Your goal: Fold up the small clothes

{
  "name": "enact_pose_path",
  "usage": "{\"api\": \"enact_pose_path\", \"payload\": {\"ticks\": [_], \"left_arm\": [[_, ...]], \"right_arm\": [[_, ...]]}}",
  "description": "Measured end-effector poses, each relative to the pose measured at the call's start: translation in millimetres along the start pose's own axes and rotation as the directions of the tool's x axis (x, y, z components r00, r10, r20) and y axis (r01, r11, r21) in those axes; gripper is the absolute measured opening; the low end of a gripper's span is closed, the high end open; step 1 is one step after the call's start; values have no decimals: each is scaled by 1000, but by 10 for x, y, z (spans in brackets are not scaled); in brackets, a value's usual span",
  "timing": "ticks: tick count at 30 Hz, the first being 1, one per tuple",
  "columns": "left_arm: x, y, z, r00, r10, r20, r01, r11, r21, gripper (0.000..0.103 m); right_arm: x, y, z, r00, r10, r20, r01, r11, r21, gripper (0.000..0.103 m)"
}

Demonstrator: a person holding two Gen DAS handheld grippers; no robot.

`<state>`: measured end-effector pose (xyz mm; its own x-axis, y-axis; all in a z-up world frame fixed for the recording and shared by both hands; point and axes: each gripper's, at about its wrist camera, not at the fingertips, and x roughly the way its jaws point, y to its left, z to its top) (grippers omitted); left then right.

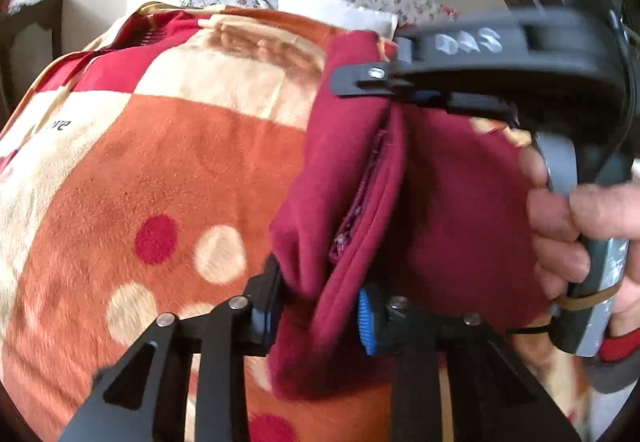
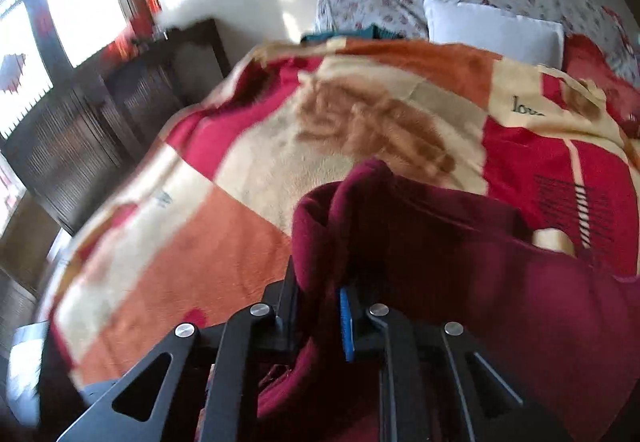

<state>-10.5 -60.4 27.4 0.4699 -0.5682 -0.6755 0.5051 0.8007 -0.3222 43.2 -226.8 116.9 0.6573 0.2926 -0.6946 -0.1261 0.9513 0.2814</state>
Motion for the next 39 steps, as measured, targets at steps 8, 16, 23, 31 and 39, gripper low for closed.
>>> {"api": "enact_pose_path", "payload": {"ticks": [8, 16, 23, 31, 39], "left_arm": [[-448, -1033, 191, 991, -132, 12, 130, 983, 129, 22], [-69, -2178, 115, 977, -198, -85, 214, 929, 301, 21], [514, -2570, -194, 970, -140, -196, 199, 925, 325, 21], [-148, -2153, -193, 989, -125, -78, 145, 921, 363, 63], [-31, -1864, -137, 999, -19, -29, 28, 941, 337, 63]], "right_arm": [[-1015, -362, 36, 993, -47, 109, 48, 999, -2, 15], [-1723, -1166, -237, 972, -187, 143, 178, 982, 69, 15], [-1453, -1981, -734, 957, -290, 7, 283, 940, 193, 15], [-1832, -2213, -975, 969, -209, 130, 148, 918, 367, 57], [-1552, -2105, -997, 988, -138, 65, 105, 923, 369, 70]]}}
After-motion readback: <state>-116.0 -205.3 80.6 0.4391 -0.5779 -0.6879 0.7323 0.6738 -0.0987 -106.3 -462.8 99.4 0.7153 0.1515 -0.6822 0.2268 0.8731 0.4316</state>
